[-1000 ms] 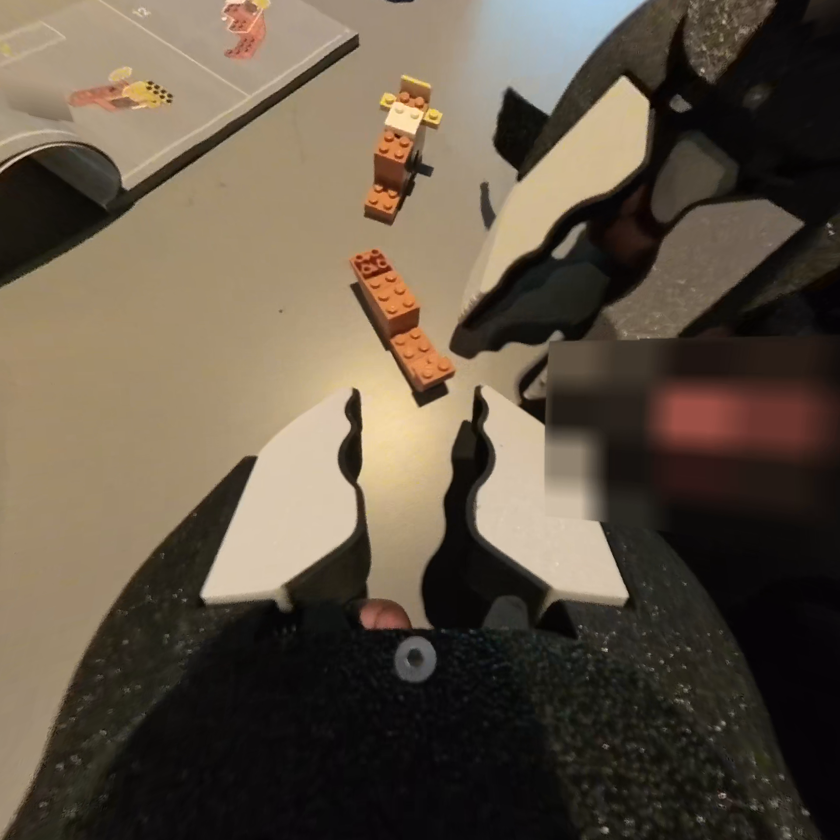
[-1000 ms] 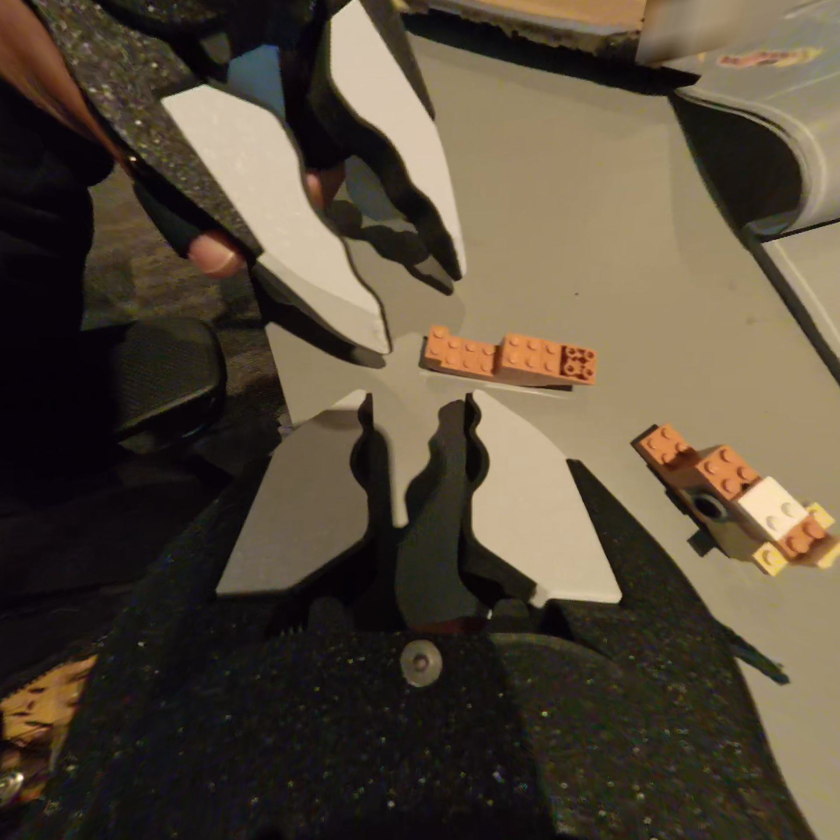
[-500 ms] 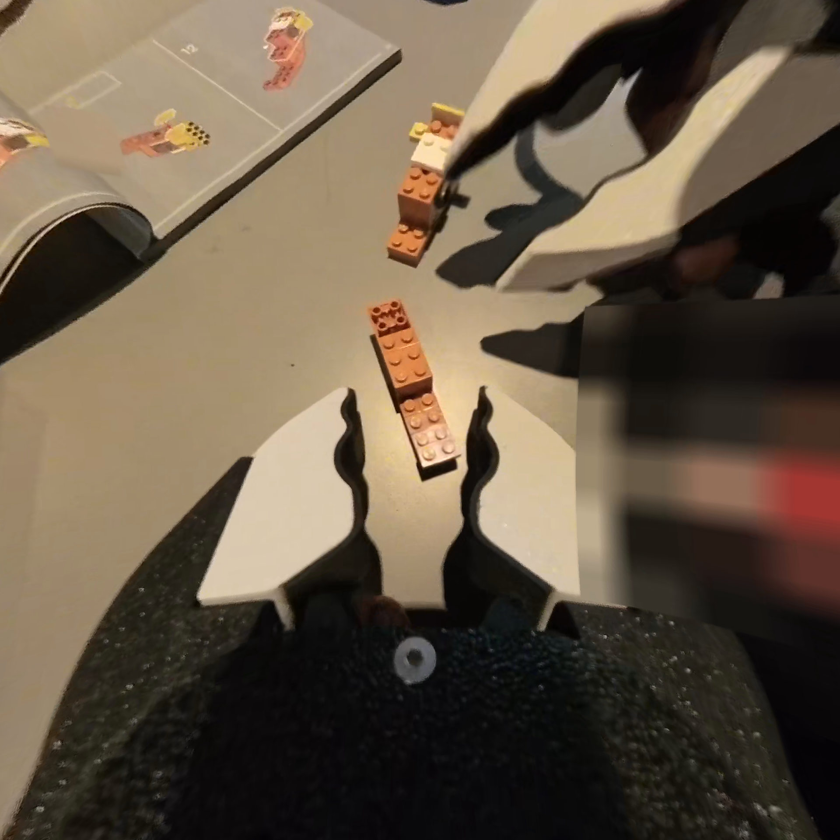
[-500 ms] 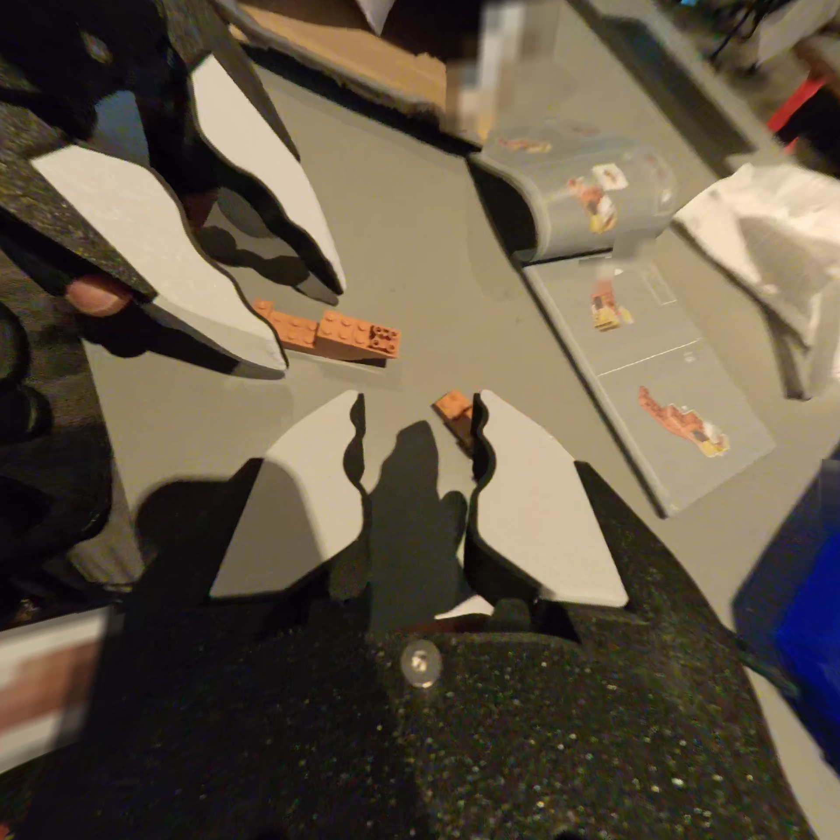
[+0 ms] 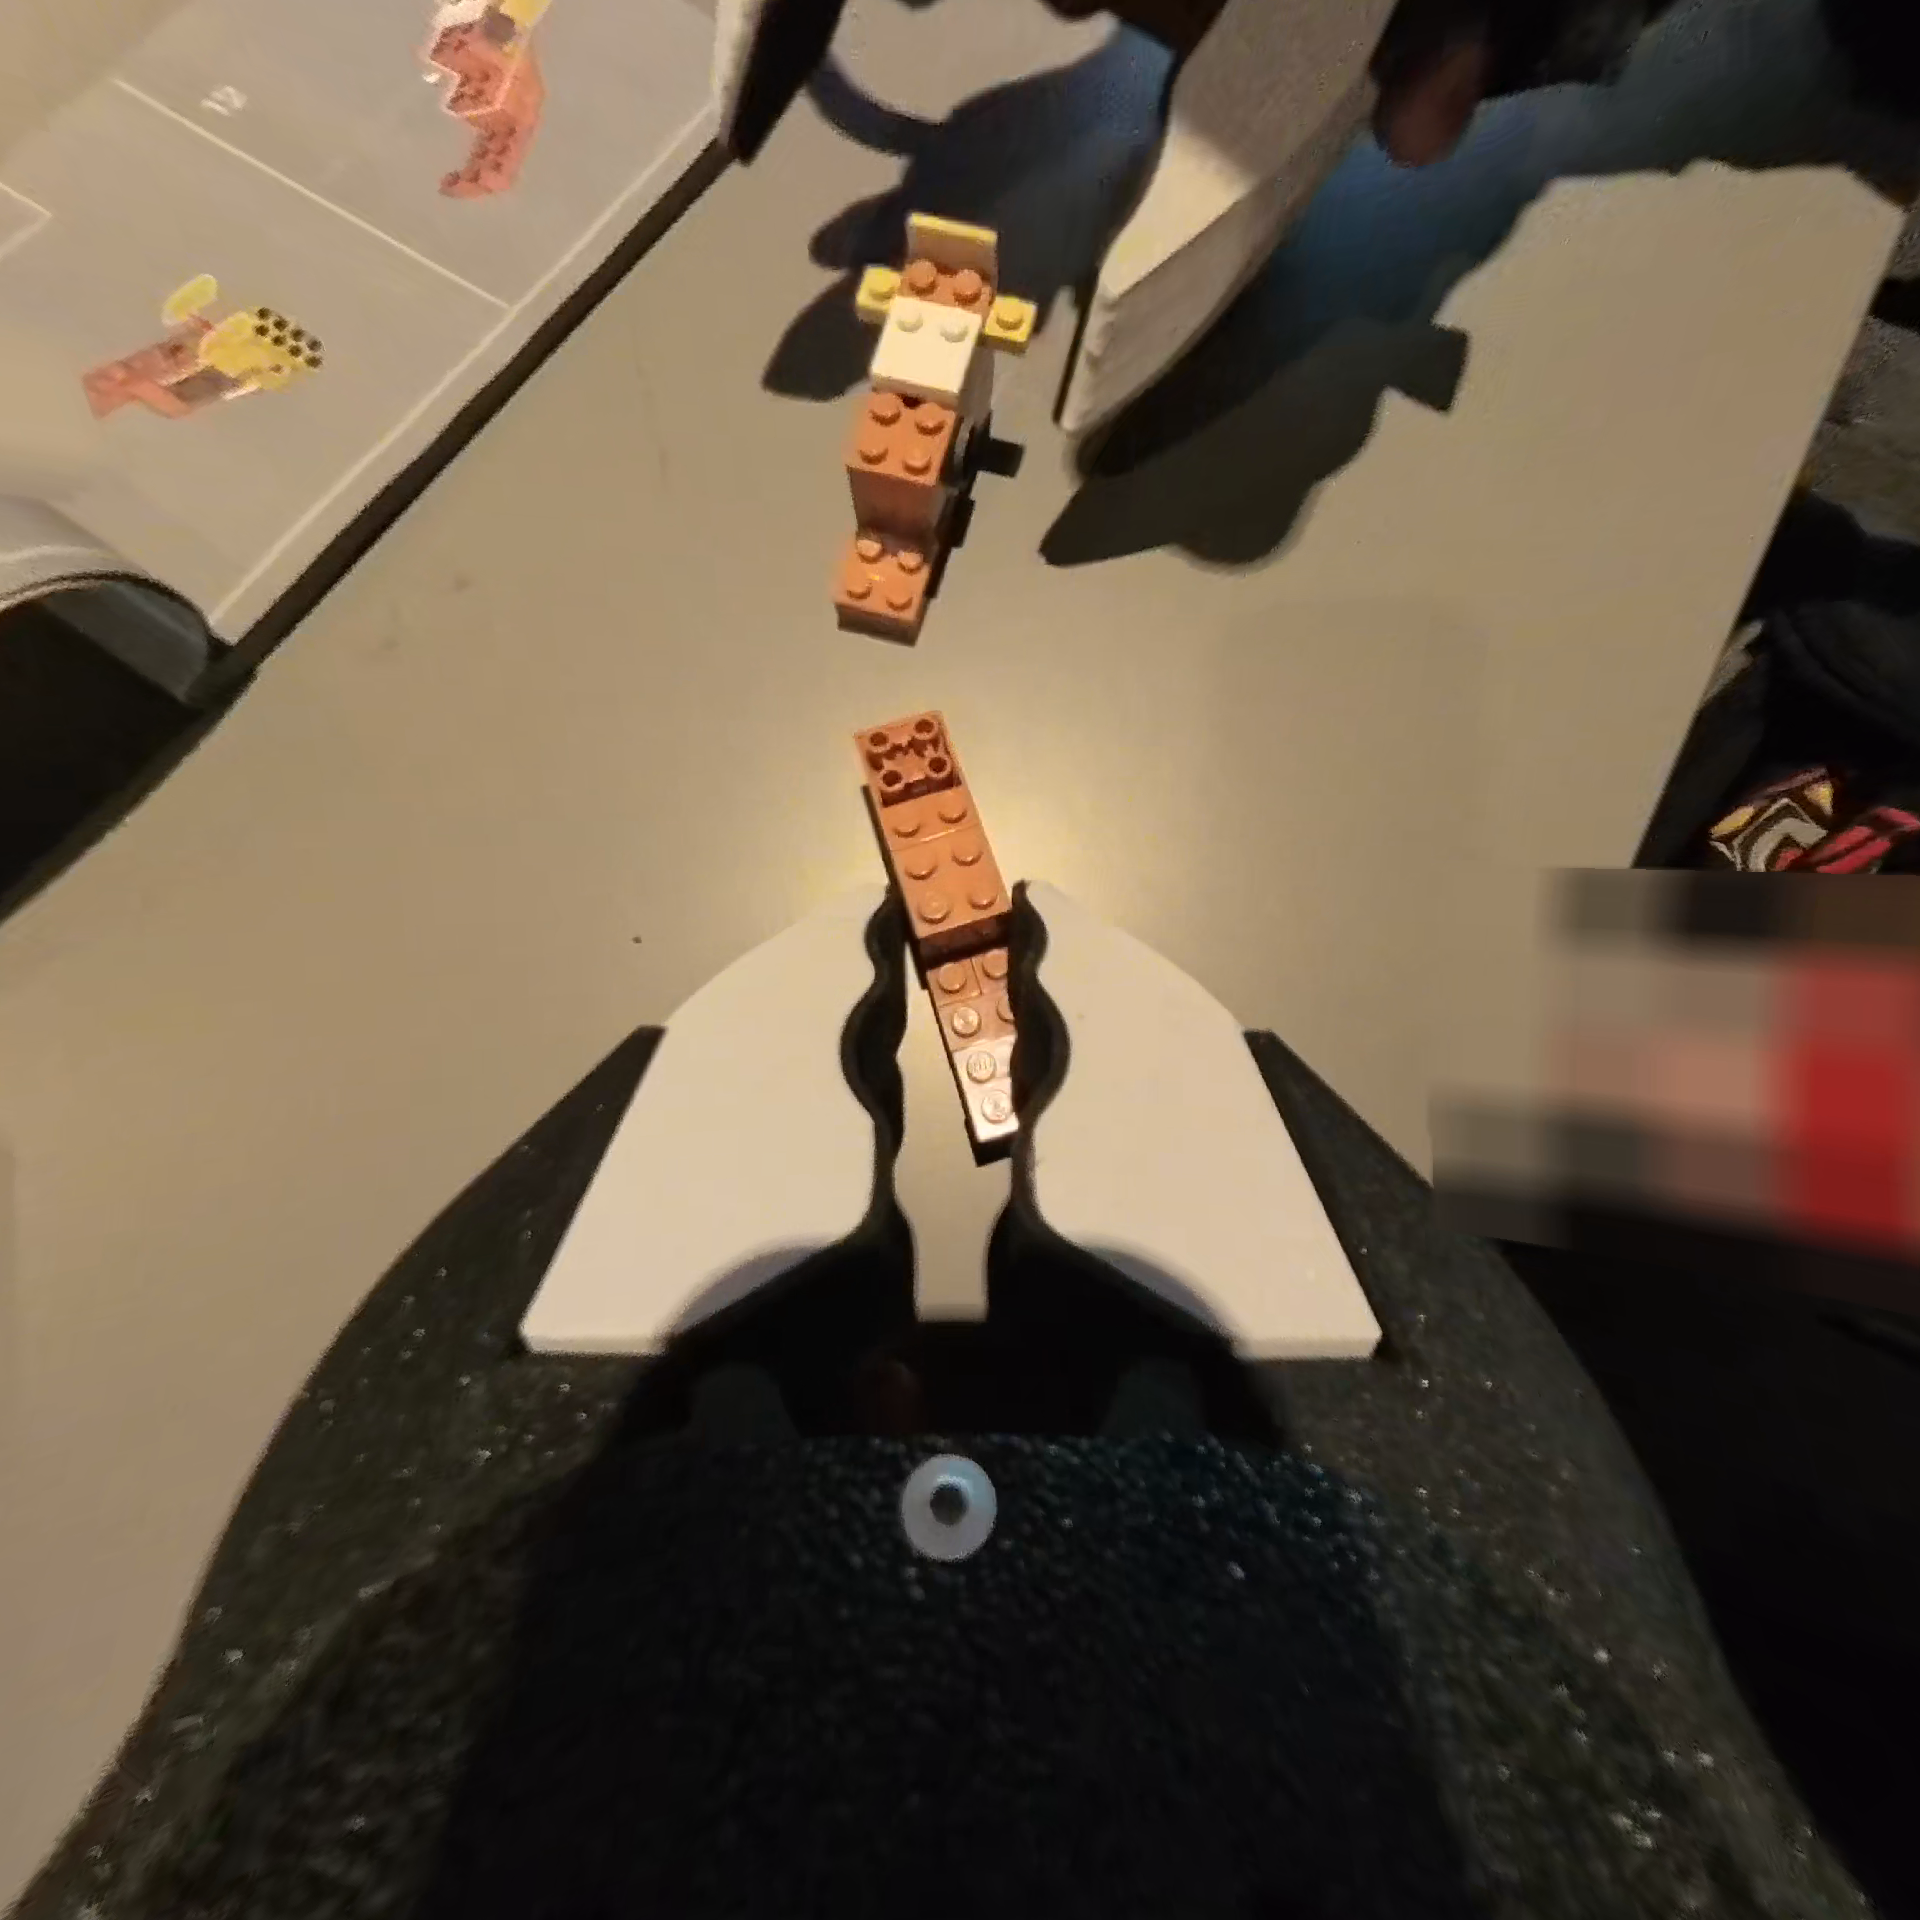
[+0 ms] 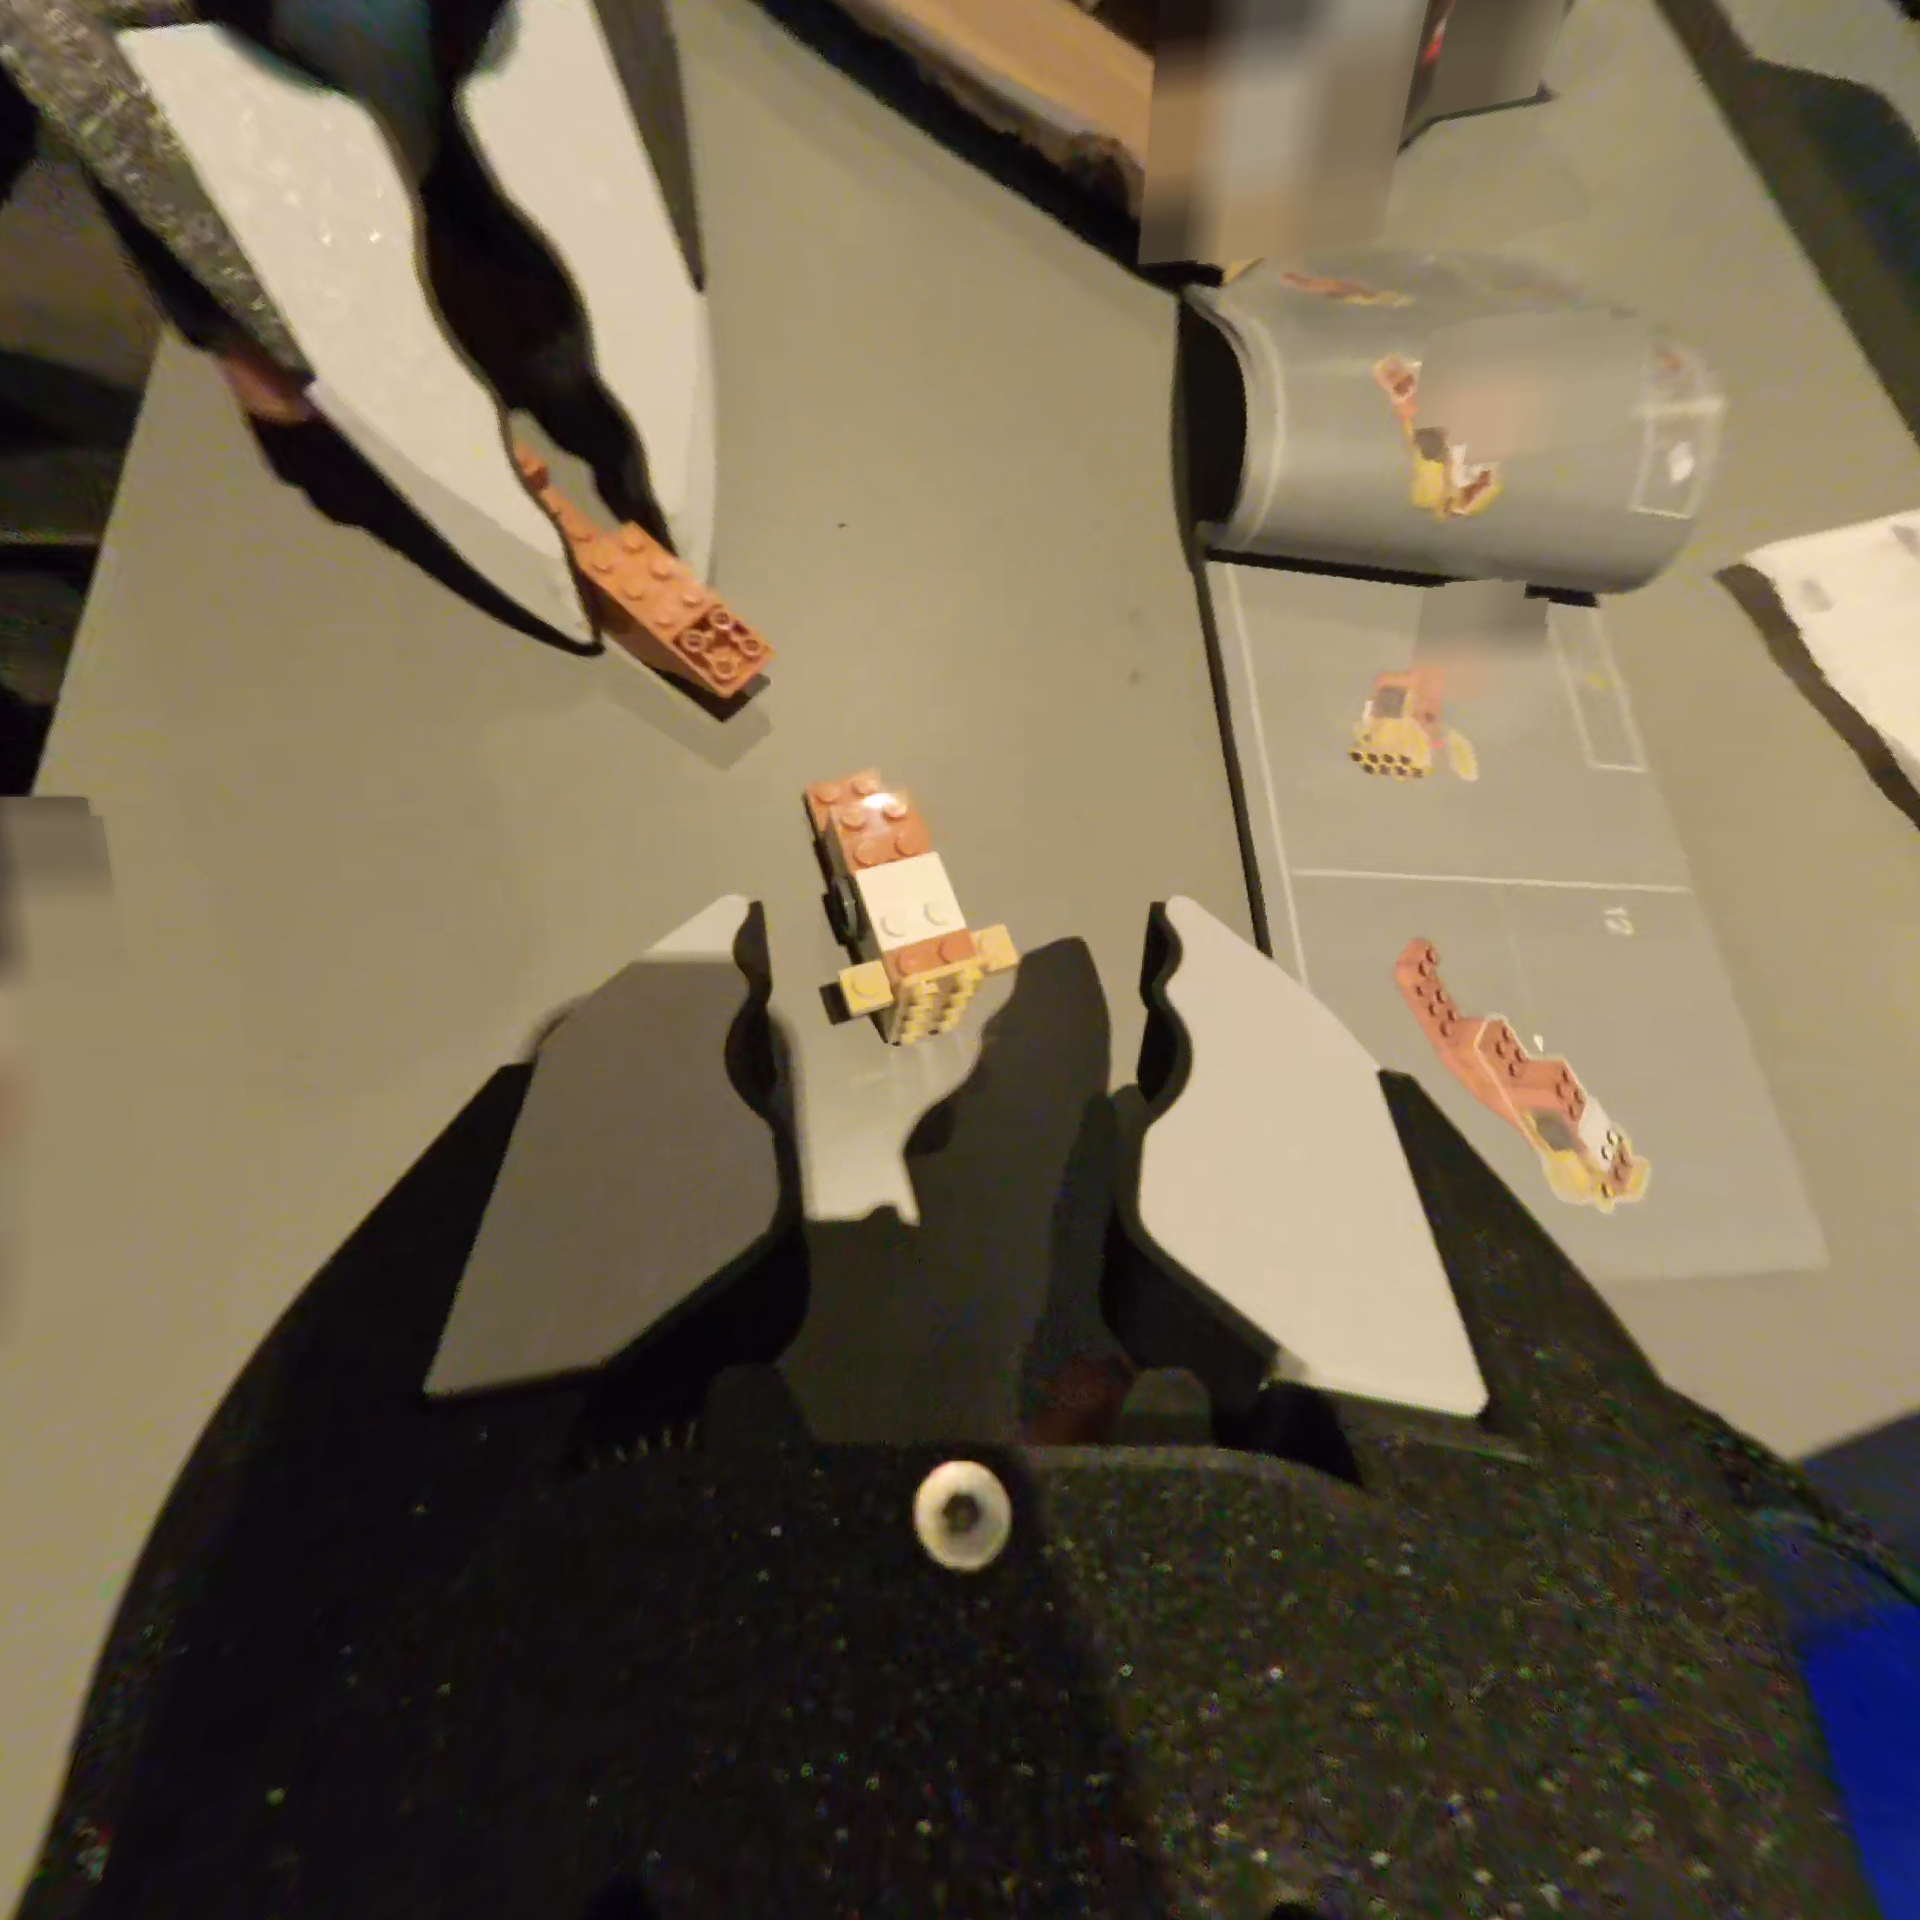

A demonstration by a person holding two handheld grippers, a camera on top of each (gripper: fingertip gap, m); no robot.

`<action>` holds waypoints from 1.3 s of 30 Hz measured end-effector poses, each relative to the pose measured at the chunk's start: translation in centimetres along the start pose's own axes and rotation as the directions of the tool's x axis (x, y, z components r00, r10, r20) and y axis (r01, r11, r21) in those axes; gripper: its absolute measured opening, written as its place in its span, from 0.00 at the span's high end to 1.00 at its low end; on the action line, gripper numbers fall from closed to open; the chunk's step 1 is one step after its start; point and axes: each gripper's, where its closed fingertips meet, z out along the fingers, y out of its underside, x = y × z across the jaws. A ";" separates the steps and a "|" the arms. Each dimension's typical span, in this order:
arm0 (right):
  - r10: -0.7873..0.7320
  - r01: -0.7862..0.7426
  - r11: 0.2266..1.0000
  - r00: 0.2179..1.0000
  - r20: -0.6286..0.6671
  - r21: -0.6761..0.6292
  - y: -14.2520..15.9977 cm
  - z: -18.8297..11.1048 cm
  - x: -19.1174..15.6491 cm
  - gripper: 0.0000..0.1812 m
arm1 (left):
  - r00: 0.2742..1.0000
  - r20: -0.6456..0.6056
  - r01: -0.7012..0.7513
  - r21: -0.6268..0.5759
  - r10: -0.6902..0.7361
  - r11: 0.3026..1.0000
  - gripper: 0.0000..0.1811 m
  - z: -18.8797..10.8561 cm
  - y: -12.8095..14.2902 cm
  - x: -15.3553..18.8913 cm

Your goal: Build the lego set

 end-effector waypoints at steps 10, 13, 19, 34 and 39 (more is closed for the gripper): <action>-0.046 0.032 0.977 0.997 0.066 0.211 -2.0 -1.6 0.7 0.68 | 0.991 -0.117 -0.072 -0.005 0.071 0.997 0.90 1.0 -1.4 -2.2; -0.016 -0.006 0.959 0.997 0.076 0.283 -2.1 -2.4 0.7 0.69 | 0.983 -0.163 -0.083 0.017 0.085 0.996 0.90 1.2 -2.2 -2.7; 0.010 -0.032 0.962 0.996 0.083 0.269 -1.6 -2.2 0.7 0.72 | 0.964 -0.255 -0.050 0.081 0.070 0.995 0.90 1.1 -2.8 -2.2; -0.074 0.063 0.986 0.995 0.069 0.157 -0.6 -0.7 -0.3 0.73 | 0.951 -0.308 -0.027 0.038 0.038 0.999 0.90 1.3 -2.4 -2.0; -0.051 0.041 0.989 0.996 0.072 0.145 -1.0 0.0 -0.5 0.72 | 0.951 -0.307 -0.034 0.038 0.044 0.999 0.90 1.3 -2.4 -1.9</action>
